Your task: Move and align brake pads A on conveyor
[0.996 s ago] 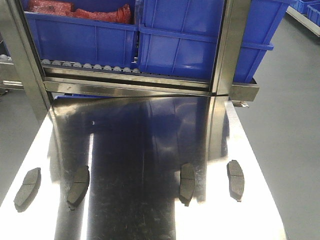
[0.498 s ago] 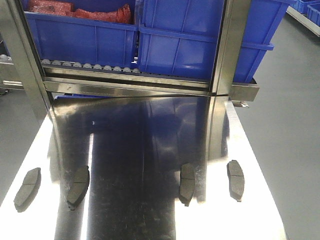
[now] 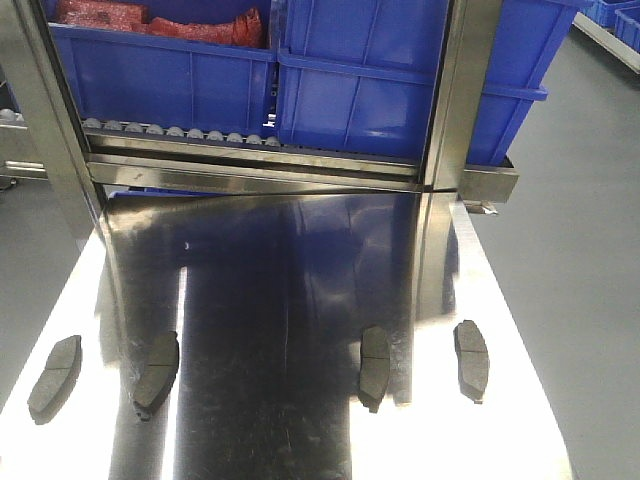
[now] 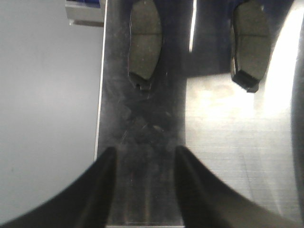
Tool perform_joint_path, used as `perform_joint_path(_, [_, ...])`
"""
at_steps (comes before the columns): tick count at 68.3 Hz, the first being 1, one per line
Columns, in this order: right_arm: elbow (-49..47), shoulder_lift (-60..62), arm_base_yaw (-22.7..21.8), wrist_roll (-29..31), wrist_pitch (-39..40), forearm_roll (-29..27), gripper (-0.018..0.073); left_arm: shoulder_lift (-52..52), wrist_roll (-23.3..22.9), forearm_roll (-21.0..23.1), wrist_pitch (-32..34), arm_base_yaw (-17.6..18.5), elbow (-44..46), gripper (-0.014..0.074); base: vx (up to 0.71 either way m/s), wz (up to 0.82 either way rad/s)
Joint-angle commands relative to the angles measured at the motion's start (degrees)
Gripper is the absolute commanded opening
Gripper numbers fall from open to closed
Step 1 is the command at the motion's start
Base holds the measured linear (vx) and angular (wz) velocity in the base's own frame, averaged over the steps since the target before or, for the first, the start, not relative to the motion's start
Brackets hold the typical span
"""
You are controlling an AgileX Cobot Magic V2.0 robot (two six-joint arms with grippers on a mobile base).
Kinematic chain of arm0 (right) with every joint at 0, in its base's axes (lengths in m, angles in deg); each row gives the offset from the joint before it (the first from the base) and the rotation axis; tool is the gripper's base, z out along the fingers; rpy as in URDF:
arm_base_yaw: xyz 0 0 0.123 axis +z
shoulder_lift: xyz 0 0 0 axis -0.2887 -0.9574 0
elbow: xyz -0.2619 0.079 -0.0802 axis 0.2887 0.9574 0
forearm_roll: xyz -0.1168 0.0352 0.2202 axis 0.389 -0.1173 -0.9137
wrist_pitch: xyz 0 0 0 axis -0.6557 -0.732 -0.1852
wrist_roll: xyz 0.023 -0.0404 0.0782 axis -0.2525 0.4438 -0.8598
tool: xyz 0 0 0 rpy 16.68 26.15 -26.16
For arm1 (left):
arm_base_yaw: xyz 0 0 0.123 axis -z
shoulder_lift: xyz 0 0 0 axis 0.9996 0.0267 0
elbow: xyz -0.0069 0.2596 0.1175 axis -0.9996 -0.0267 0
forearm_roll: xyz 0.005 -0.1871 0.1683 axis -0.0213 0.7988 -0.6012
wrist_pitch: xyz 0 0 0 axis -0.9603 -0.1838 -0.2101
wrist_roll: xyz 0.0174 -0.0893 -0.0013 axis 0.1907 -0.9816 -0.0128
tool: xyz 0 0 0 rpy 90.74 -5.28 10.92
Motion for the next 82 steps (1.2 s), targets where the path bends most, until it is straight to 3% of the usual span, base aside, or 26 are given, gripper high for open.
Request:
perform_joint_path(1, [0.7,0.6,-0.2,0.5,4.1,0.4,-0.0011,1.2,-0.1,0.2,2.0,0.3,2.1,0.0467,0.0,0.0])
perform_joint_path(11, [0.7,0.6,-0.2,0.5,4.1,0.4,-0.0011,4.0,-0.1,0.2,1.5,0.3,5.6,0.0543,0.0,0.0])
perform_joint_path(23, [0.7,0.6,-0.2,0.5,4.1,0.4,-0.0011,10.9,0.0,0.2,0.1,0.3,13.2,0.053,0.0,0.0])
perform_joint_path(45, [0.7,0.6,-0.2,0.5,4.1,0.4,-0.0011,32.4,3.3,0.2,-7.5,0.3,27.3,0.0503,0.0,0.0])
perform_joint_path(82, [0.7,0.6,-0.2,0.5,4.1,0.4,-0.0011,50.8,4.4,0.7,-7.8,0.3,37.5,0.0503,0.0,0.0])
